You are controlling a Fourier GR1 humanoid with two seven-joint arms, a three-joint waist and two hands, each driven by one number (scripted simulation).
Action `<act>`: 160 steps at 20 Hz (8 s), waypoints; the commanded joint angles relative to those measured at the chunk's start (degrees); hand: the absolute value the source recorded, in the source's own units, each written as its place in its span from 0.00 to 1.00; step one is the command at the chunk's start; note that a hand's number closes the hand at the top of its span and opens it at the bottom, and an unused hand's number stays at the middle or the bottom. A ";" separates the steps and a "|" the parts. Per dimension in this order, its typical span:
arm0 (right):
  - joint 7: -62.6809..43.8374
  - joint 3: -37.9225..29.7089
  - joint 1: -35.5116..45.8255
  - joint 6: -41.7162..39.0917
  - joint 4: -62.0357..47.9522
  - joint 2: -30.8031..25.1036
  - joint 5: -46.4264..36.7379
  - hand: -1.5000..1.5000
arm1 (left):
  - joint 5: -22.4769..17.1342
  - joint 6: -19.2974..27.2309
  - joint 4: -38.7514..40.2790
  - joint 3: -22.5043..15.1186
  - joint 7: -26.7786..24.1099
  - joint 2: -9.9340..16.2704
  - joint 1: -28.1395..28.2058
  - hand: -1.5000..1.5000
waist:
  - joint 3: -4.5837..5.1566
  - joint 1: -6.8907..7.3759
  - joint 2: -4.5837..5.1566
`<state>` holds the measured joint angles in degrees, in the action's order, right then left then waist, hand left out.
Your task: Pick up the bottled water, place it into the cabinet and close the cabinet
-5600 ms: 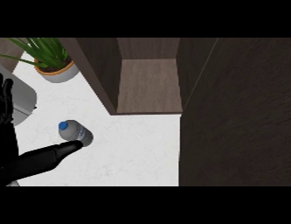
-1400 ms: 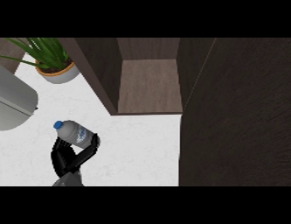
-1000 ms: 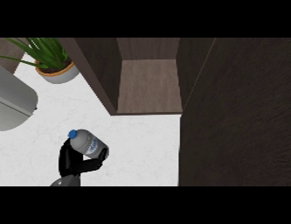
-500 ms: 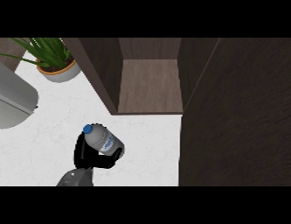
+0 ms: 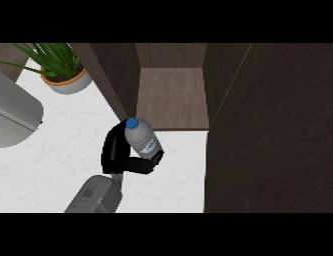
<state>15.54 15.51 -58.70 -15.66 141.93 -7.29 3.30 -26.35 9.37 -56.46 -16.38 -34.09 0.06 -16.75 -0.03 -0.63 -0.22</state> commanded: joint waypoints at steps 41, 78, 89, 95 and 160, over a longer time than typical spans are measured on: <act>-0.35 -8.21 3.94 -5.14 1.08 -0.08 7.98 0.00 | -0.96 29.36 48.44 1.47 3.77 4.13 -45.98 0.00 | 0.11 -5.05 2.15; -7.04 -3.98 3.67 -5.17 5.53 0.89 7.18 0.00 | -6.96 12.75 31.26 1.34 -4.89 -0.06 -39.13 0.00 | 0.07 -0.69 0.11; -7.24 -2.60 3.37 -3.00 5.34 1.80 4.85 0.00 | -10.93 7.11 4.83 -11.60 -0.90 -0.06 -22.33 0.00 | 0.06 0.81 -0.22; -5.22 -3.61 2.00 -3.37 5.00 0.85 3.73 0.00 | -9.88 7.91 -10.77 -15.33 1.28 3.29 -11.71 0.00 | 0.04 0.72 -0.18; -21.07 27.95 31.23 -16.34 1.92 -17.33 -5.95 0.00 | -28.79 -19.64 -52.78 4.33 3.61 43.43 37.79 0.00 | 1.52 13.94 1.88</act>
<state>0.08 35.55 -33.36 -29.13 142.56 -25.09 0.51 -54.66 -8.68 -109.32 -12.16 -31.08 42.52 20.92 1.25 11.98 1.73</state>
